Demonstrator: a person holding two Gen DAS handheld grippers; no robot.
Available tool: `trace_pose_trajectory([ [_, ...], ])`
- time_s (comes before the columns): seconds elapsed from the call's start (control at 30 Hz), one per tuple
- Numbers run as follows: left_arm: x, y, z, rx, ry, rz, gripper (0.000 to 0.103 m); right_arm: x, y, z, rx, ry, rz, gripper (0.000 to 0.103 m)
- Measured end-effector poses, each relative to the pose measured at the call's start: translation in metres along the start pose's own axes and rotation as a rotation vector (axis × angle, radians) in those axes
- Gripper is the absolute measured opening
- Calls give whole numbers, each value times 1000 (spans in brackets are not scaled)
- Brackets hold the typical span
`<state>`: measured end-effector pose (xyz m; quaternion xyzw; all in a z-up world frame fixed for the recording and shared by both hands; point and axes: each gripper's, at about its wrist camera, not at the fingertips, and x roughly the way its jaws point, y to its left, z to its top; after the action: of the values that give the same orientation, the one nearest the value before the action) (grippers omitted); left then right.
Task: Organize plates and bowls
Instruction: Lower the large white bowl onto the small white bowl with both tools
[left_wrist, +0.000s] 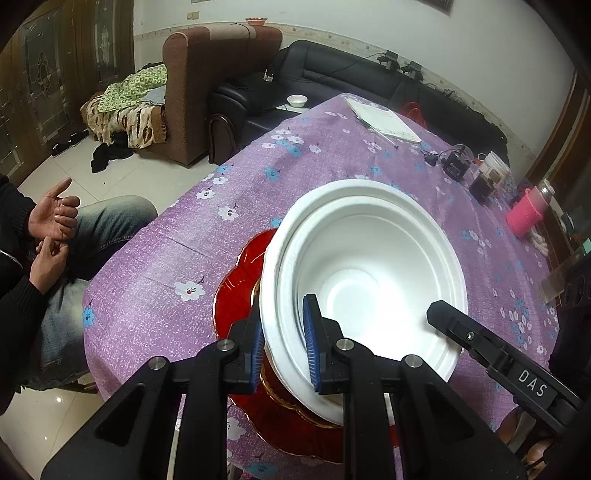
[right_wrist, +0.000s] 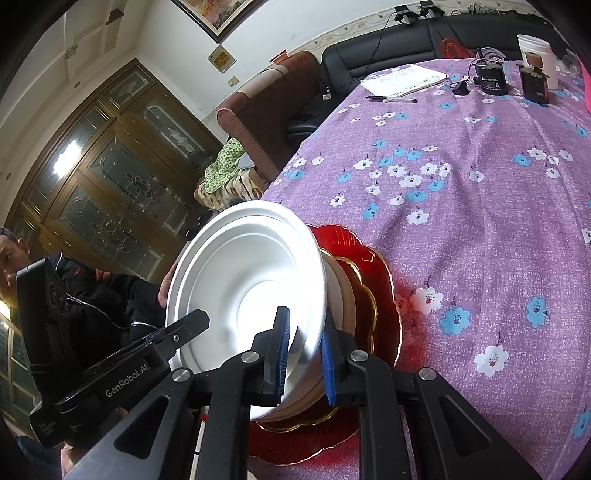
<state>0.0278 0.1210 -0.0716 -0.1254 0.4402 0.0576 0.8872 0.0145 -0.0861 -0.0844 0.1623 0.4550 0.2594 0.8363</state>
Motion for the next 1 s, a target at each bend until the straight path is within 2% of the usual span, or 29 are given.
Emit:
trace_pose_trajectory([
  [0.5, 8, -3, 3, 15, 14, 25, 18, 5, -4, 7, 17, 6, 15, 15],
  [1.0, 6, -17, -4, 88, -6, 99, 20, -5, -20, 5, 91, 29, 60, 14],
])
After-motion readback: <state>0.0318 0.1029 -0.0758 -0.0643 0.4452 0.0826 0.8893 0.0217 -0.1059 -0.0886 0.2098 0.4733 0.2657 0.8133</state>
